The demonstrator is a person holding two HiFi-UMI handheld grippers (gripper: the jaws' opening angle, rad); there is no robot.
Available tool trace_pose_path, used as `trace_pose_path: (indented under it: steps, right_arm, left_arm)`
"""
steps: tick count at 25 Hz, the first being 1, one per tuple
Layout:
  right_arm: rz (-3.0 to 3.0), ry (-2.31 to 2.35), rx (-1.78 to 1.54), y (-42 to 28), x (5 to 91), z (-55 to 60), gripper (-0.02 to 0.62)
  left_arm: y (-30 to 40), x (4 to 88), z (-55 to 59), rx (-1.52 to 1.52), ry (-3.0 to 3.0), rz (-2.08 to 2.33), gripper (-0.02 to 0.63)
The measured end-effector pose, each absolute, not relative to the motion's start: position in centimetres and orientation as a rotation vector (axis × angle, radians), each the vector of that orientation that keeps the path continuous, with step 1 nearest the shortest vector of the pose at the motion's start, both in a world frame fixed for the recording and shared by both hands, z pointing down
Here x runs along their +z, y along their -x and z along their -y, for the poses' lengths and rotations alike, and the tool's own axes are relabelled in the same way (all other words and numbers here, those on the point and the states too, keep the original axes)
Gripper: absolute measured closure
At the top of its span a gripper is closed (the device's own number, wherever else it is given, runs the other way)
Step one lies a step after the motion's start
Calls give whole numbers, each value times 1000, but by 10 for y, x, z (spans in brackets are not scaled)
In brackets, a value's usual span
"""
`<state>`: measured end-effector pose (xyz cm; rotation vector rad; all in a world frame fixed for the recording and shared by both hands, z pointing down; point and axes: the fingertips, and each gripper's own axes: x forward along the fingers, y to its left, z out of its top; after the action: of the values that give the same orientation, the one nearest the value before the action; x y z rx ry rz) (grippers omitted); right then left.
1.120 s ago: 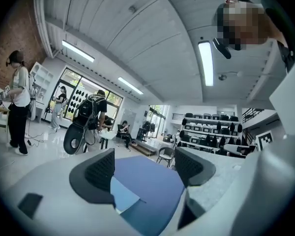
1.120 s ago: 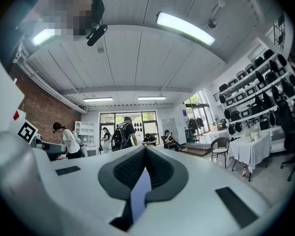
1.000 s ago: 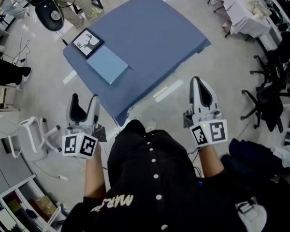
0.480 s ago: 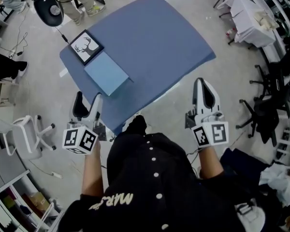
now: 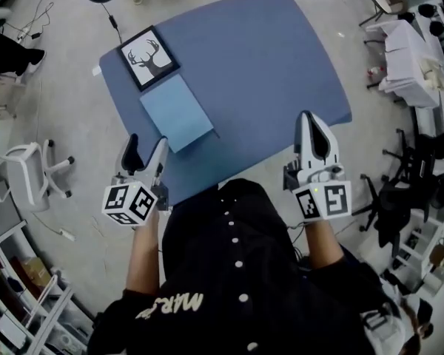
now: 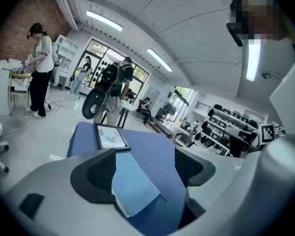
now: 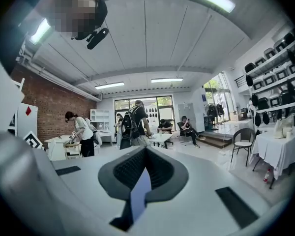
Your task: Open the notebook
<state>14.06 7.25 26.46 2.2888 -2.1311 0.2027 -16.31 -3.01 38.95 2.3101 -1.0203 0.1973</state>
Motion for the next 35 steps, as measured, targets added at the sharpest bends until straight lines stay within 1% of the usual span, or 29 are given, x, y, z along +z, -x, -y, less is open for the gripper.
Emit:
trace_pose_path:
  steps: [6,11,15,18,20,21,22,23,25,26,29,35]
  right_arm:
    - [2217,-2146,280,-141,294,-18,591]
    - [2322,-1950,375,-167,337,19,591]
    - [2388,-1795,416,-155,361,52,591]
    - [2409,-1733,444,-159,374,68,591]
    - [2417,-1698,453,-159,381,75,591]
    - [2419,-1684,457,-157,385,79,591]
    - [2421,-1673,462,-156,389,82,591]
    - [2423,-1664,465,-155,392,85,591]
    - [2426,-1649,473,-154,397,87,591]
    - [2425,-1644,477,-154,398,87,591]
    - [2425,-1633,484,-153,401,85,591]
    - [2425,-1627,487,-154,400,84,591]
  left_arm:
    - [158,466,39,295,-2096,1030,241]
    - [133,533,30,351,-1891,1119,241]
    - [137,574,34,367,-1751,1135,249]
    - [136,589,34,376,-1693,1154,289]
    - [137,596,33,384,-1667,1177,352]
    - [141,600,33,395,-1658,1199,369]
    - [146,604,34,414,-1651,1227,401]
    - [151,607,34,442,-1647,1253,449]
    - [157,611,34,508,-1656,1290,506]
    - [157,611,34,533,-1664,1300,518]
    - [158,611,33,553,-1676,1314,520]
    - [160,598,33,495,-1690,1335,549]
